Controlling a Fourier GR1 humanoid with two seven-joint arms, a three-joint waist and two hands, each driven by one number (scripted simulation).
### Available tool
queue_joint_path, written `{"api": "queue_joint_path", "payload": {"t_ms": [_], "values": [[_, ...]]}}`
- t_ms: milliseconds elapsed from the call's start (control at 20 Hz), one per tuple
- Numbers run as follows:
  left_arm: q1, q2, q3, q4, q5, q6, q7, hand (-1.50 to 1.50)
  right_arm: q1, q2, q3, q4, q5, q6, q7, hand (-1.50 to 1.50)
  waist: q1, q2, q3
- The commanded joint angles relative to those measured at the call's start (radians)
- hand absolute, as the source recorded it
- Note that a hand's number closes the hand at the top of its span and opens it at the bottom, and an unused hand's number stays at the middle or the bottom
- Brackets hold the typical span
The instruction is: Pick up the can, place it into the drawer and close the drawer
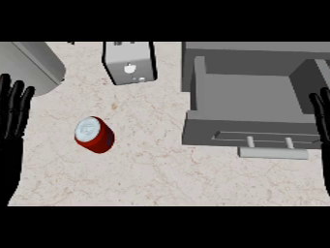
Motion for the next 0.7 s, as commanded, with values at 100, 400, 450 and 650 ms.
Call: {"api": "queue_joint_path", "payload": {"t_ms": [100,400,450,650], "values": [[-0.057,0.060,-0.017,0.059,0.197,-0.202,-0.052,-1.50,-0.024,-0.007,0.007,-0.008,0.003,0.010,0.002,-1.50,-0.044,-0.010,0.003],[0.006,0.159,-0.078,0.146,0.276,-0.335,0.133,-1.50,0.016,0.005,-0.015,0.065,0.006,-0.040,0.223,-1.50,-0.045,-0.005,0.004],[-0.004,0.185,-0.055,0.141,0.316,-0.368,0.150,-1.50,-0.005,0.023,0.009,0.077,0.044,-0.063,0.213,-1.50,-0.034,-0.008,0.004],[-0.001,0.206,0.005,0.096,0.399,-0.402,0.219,-1.50,0.079,-0.006,-0.038,0.025,-0.021,-0.009,0.213,-1.50,-0.034,-0.013,0.004]]}}
